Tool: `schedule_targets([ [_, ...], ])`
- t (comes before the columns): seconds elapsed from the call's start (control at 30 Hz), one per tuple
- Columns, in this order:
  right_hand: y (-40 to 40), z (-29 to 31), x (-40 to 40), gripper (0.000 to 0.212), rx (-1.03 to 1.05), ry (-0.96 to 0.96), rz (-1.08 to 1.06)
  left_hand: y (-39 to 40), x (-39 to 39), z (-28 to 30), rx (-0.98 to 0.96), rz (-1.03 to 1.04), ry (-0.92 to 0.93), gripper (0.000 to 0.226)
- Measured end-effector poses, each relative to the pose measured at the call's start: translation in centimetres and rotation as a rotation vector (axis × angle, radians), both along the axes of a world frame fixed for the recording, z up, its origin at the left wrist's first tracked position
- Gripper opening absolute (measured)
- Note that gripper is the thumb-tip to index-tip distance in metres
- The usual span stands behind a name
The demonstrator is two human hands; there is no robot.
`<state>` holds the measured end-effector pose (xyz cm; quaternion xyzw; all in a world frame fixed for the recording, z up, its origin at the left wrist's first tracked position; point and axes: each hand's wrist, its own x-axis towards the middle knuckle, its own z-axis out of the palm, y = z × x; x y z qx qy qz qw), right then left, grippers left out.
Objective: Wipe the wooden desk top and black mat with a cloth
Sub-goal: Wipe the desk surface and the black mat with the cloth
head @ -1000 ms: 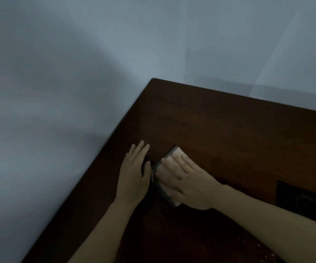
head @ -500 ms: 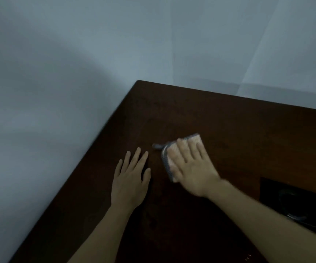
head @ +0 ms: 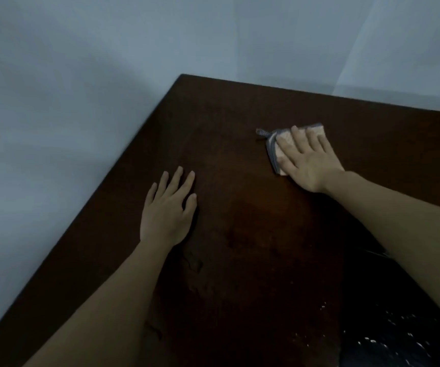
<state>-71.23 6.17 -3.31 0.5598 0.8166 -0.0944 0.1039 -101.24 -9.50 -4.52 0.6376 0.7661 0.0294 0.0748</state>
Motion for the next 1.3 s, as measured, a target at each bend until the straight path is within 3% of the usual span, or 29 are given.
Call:
schedule_targets([
  [0.13, -2.4, 0.4, -2.2, 0.065, -0.077, 0.012, -0.051, -0.1, 0.1, -0.1, -0.001, 0.001, 0.001, 0.055],
  [0.33, -14.9, 1.1, -5.4, 0.084, -0.095, 0.05, 0.217, 0.1, 0.1, 0.2, -0.017, 0.0, -0.021, 0.056],
  [0.47, -17.7, 1.6, -2.8, 0.064, -0.149, 0.102, 0.439, 0.0, 0.2, 0.5, -0.019, -0.01, -0.022, 0.056],
  [0.53, -15.6, 0.8, -0.4, 0.063, -0.052, 0.104, 0.486, 0.0, 0.0, 0.4, -0.01, -0.013, -0.027, 0.055],
  [0.63, -11.0, -0.1, 2.0, 0.066, 0.063, 0.024, 0.3, 0.1, -0.2, 0.0, -0.002, -0.028, -0.021, 0.055],
  [0.77, -5.4, 0.1, 2.2, 0.065, -0.003, -0.002, -0.092, 0.1, -0.4, -0.3, 0.012, -0.048, -0.008, 0.056],
  [0.93, -5.7, 0.4, -1.9, 0.064, -0.037, 0.034, -0.296, 0.2, -0.4, -0.5, 0.013, -0.056, -0.003, 0.058],
  [1.13, -16.7, 0.5, -7.5, 0.074, -0.008, 0.06, -0.055, 0.2, -0.4, 0.0, -0.008, -0.06, 0.009, 0.058],
  [1.3, -20.1, 1.3, -2.6, 0.061, -0.052, 0.079, 0.223, 0.2, -0.3, 0.0, 0.006, -0.065, -0.003, 0.058],
])
